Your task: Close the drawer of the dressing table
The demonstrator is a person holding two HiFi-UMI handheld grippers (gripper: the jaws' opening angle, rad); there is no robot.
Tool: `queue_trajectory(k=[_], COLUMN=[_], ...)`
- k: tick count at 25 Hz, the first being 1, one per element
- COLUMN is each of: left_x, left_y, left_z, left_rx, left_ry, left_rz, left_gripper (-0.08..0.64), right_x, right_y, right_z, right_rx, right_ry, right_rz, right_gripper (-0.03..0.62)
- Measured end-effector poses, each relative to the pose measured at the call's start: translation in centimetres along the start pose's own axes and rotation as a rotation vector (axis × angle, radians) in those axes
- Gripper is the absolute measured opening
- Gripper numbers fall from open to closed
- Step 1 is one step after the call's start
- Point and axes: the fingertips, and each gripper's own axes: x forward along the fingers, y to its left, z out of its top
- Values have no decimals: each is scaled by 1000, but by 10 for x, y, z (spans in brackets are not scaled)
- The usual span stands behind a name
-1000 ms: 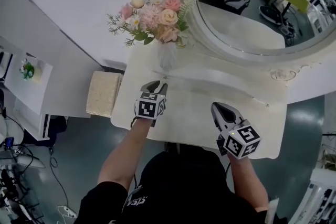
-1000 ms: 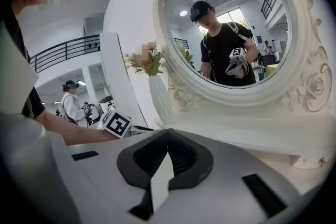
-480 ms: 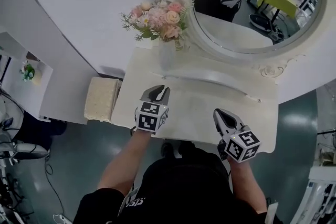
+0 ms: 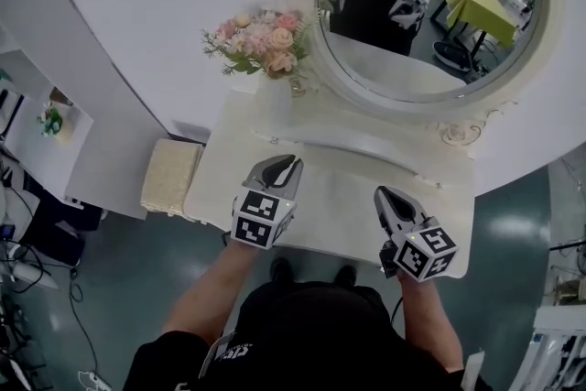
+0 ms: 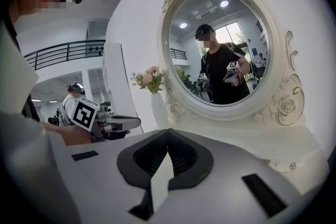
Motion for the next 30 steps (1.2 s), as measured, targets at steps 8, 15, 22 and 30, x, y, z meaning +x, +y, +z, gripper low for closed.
queue_trajectory(k=[8, 15, 22, 30], left_x=[11, 17, 20, 6], left_y=[-55, -102, -128, -128], left_z=[30, 41, 53, 68], left_rx=[30, -16, -89, -45], left_ry=[-32, -45, -87, -134], left_rz=[79, 126, 208, 202], left_gripper=[37, 23, 14, 12], right_x=[-41, -72, -92, -86], right_y=[-54, -88, -112, -110], right_z=[12, 20, 27, 43], right_rx=[-10, -6, 5, -22], right_ry=[-18, -61, -94, -134], right_rz=[50, 99, 164, 146], right_gripper=[-5, -5, -5, -5])
